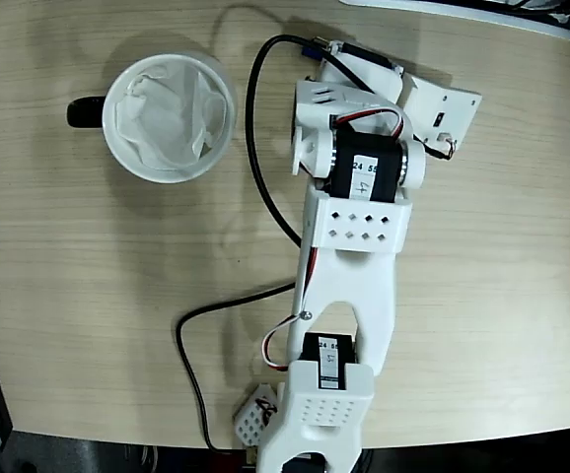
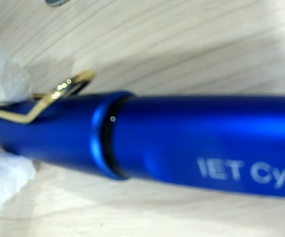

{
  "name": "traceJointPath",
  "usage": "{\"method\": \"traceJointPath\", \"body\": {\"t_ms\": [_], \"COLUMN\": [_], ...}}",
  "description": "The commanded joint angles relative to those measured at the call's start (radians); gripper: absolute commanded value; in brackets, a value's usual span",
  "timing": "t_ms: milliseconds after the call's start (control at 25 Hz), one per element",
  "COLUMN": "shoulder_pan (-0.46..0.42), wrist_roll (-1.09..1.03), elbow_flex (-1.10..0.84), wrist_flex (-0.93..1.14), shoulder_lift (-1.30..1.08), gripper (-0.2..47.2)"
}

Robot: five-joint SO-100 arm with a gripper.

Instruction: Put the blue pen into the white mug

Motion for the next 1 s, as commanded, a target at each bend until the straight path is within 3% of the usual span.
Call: {"method": "traceJointPath", "body": {"t_ms": [0, 280, 960], "shoulder_pan": [0.006, 0.023, -0.011], "wrist_roll": [0.021, 0.031, 0.028], "elbow_flex": [-0.037, -0.005, 0.417], "wrist_flex": [0.003, -0.011, -0.16], "shoulder_lift": [0.063, 0.143, 0.491], "gripper": [0.1, 0.1, 0.1]}}
